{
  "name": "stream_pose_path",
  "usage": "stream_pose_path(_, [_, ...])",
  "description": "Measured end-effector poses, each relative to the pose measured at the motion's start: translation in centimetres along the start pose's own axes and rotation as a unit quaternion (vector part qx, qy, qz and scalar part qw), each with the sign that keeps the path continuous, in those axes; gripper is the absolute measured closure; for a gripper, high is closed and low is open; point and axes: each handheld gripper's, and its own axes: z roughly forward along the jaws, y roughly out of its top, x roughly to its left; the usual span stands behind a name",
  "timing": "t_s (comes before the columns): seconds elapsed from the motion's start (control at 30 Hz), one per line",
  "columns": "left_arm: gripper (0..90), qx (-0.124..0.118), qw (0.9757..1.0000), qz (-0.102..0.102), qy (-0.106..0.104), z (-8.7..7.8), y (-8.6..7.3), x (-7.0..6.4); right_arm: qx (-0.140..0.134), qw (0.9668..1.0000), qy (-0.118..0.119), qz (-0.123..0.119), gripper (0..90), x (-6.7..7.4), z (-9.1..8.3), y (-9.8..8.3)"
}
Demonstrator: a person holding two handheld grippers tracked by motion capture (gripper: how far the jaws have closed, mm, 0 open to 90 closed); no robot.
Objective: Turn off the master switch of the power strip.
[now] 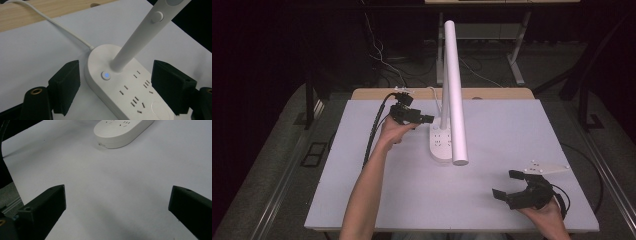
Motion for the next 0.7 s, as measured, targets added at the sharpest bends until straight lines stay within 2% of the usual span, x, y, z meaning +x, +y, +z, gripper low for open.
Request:
stream_pose_path(0.1, [25.6, -0.004, 1.0000, -0.006, -0.001, 0.3, -0.1, 0.0, 0.000, 1.0000, 0.000, 0.000, 0.5, 0.0, 0.0, 0.0])
stream_pose_path(0.13, [26.6, 0.006, 1.0000, 0.007, -0.001, 0.2, -0.1, 0.2, 0.000, 1.0000, 0.000, -0.001, 0.5, 0.0, 0.0, 0.0])
stream_pose_path(0.23, [32.8, 0.004, 1.0000, -0.004, -0.006, 0.7, -0.3, 0.2, -0.001, 1.0000, 0.000, -0.003, 0.5, 0.0, 0.0, 0.0])
stream_pose_path(0.43, [41.6, -0.002, 0.9999, -0.009, -0.005, 1.2, -0.3, 0.2, -0.001, 1.0000, 0.000, -0.003, 0.5, 0.0, 0.0, -0.1])
stream_pose_path(0.5, [43.3, -0.007, 0.9998, -0.016, -0.003, 1.4, -0.4, 0.2, -0.001, 1.0000, 0.000, -0.003, 0.5, 0.0, 0.0, -0.1])
stream_pose_path(0.57, [46.7, -0.006, 0.9999, -0.012, -0.001, 1.5, -0.4, 0.3, 0.000, 1.0000, 0.001, -0.004, 0.5, 0.0, 0.0, -0.1])
stream_pose_path(0.7, [53.0, -0.010, 0.9997, -0.024, -0.003, 1.9, -0.5, 0.3, 0.000, 1.0000, 0.001, -0.004, 0.5, 0.0, 0.0, -0.1])
